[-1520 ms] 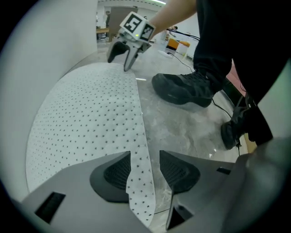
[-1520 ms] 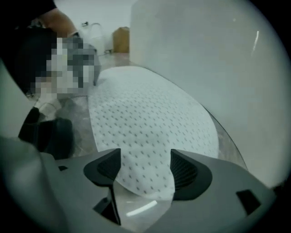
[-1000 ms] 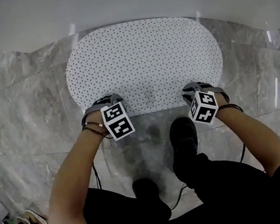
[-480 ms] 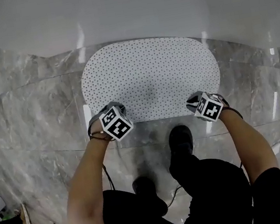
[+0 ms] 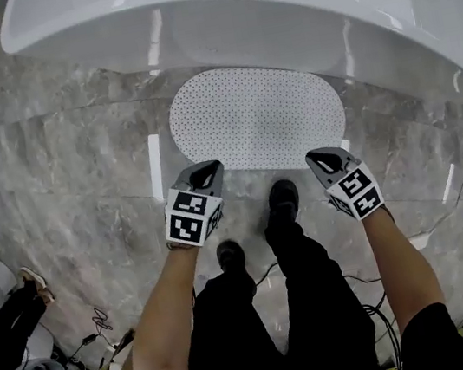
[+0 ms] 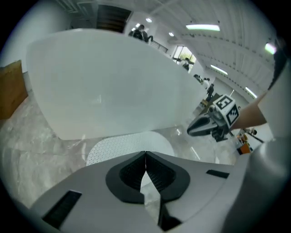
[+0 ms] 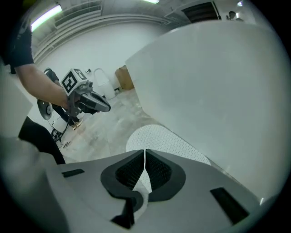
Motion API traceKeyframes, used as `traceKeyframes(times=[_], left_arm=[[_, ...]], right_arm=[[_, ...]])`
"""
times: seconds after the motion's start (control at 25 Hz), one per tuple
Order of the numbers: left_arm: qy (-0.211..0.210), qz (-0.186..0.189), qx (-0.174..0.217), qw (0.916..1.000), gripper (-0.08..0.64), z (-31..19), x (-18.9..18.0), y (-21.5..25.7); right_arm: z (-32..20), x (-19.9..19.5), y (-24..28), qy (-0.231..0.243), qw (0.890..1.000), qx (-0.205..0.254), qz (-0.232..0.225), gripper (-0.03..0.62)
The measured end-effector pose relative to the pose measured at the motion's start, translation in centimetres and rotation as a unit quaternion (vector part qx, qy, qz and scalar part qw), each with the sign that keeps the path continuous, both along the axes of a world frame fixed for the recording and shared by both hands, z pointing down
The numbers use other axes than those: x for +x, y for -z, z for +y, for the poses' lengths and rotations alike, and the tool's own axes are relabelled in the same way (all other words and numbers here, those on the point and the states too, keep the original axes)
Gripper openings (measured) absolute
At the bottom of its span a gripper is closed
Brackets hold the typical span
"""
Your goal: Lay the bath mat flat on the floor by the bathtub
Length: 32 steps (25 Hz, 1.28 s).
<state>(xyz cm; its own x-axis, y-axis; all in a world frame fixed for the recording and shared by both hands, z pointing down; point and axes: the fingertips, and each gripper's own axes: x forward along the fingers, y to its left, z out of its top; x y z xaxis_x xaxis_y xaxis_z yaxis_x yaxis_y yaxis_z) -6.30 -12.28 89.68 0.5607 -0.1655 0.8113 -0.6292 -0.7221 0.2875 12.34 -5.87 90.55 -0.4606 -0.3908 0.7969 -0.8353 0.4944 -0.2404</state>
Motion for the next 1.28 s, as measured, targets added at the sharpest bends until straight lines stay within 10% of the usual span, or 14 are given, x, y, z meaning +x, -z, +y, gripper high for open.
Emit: traceKeyframes(times=[0.64,0.88,1.28], left_arm=[[0.068,0.051,0.053,0.9950,0.011,-2.0,4.9,36.3],[0.093,0.065,0.097,0.9888,0.011,-3.5,4.7,44.6],[0.085,0.084,0.142,0.9826,0.011,-6.7,-0.6,52.9]], right_arm=[[-0.7,-1.1,31.5,-0.123,0.987,0.054,-0.085,0.018],[-3.9,0.0,39.0,-0.064,0.989,0.121,-0.053,0.017],[-9.3,-0.5,48.9,-0.185,0.962,0.193,-0.062,0.017]])
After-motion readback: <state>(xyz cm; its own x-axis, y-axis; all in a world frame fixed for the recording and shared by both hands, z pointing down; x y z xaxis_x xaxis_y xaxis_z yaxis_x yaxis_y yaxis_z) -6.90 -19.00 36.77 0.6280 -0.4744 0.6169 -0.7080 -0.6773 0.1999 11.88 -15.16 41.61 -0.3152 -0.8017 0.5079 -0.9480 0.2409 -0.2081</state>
